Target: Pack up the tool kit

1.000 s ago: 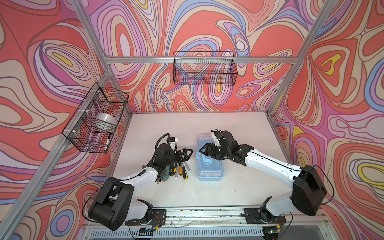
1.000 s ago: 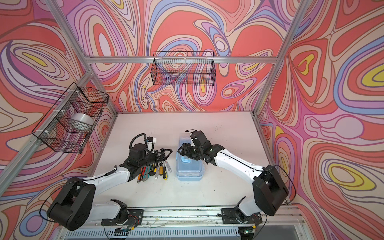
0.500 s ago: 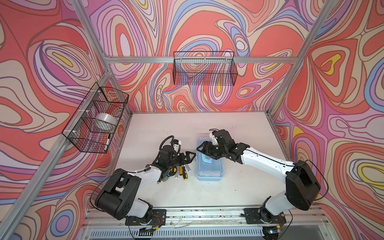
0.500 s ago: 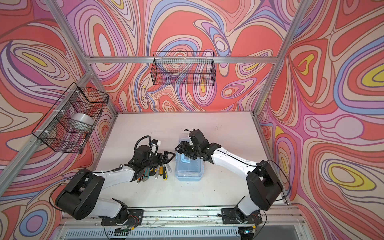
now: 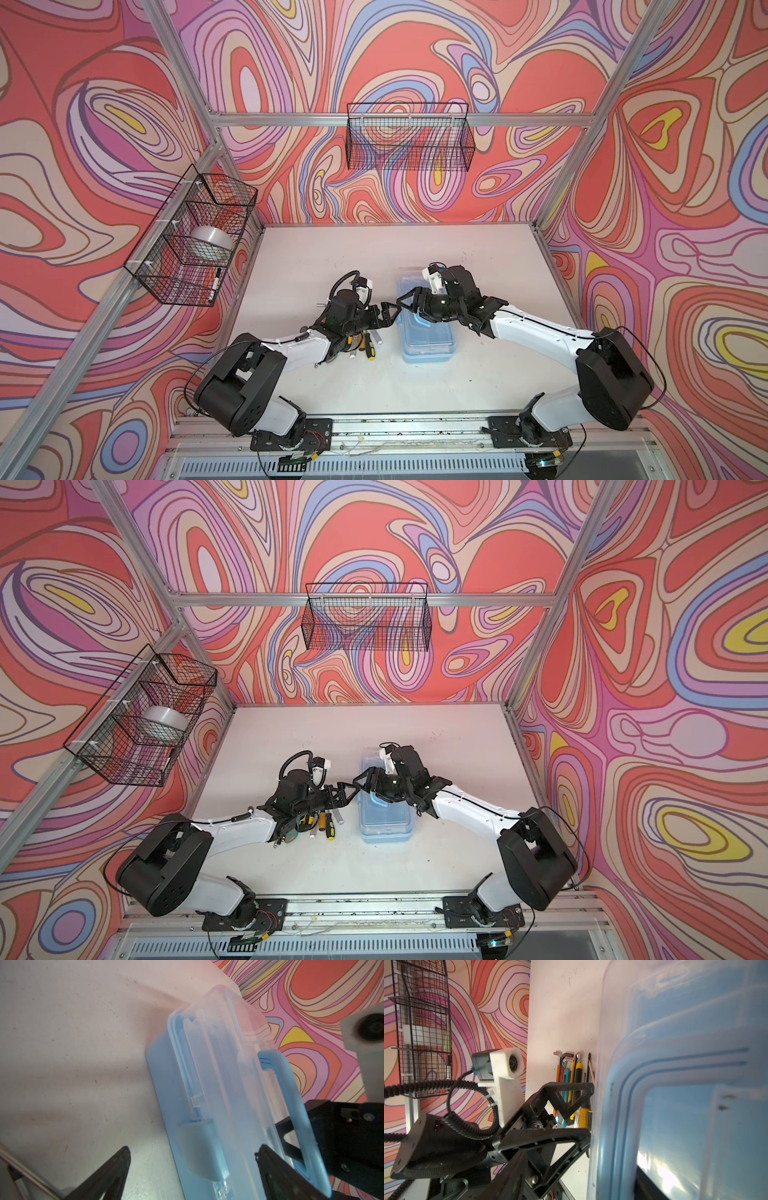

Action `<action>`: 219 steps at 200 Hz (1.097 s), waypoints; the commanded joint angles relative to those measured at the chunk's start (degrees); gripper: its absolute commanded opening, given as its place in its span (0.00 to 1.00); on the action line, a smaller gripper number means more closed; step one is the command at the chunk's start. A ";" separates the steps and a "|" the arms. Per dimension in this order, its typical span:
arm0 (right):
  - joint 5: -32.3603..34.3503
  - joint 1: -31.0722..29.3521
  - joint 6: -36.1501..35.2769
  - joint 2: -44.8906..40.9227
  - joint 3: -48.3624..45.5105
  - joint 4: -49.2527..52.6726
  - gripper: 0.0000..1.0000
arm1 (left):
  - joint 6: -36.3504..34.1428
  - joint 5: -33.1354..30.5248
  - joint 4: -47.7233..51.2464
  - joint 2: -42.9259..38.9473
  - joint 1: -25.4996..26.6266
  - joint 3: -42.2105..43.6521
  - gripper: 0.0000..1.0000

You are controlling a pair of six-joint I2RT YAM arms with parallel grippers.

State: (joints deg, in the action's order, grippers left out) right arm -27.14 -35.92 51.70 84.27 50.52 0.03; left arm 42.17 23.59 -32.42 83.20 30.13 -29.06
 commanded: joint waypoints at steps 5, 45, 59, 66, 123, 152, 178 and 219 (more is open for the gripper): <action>-6.73 0.67 -5.75 -0.83 -3.31 -3.70 0.64 | 3.28 5.21 -6.20 -2.32 1.15 1.99 0.96; -13.00 4.68 -3.06 -1.71 -8.60 -14.88 0.49 | 4.73 7.49 -9.77 -4.32 1.16 3.86 0.96; -14.32 6.47 -1.06 -1.45 -10.37 -18.71 0.27 | 6.28 7.25 -12.75 -5.24 1.12 5.91 0.96; -14.77 7.15 -0.46 -1.35 -10.97 -19.74 0.14 | 7.28 6.54 -14.63 -5.78 1.16 7.17 0.96; -16.58 11.95 7.39 0.05 -15.68 -31.07 0.00 | 11.28 2.75 -22.97 -6.79 1.17 11.54 0.96; -18.01 14.81 19.13 4.21 -20.49 -49.75 0.00 | 13.19 2.63 -29.21 -3.74 1.16 11.21 0.95; -19.27 15.00 26.24 10.46 -21.62 -62.49 0.00 | 16.52 5.12 -36.72 3.03 1.09 9.25 0.94; -19.62 15.09 28.65 14.47 -21.61 -67.48 0.00 | 21.91 7.50 -45.71 13.90 1.21 6.77 0.90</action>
State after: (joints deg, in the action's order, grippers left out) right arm -47.03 -20.58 82.28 95.53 31.42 -64.82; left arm 59.66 28.58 -68.73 93.71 31.16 -20.40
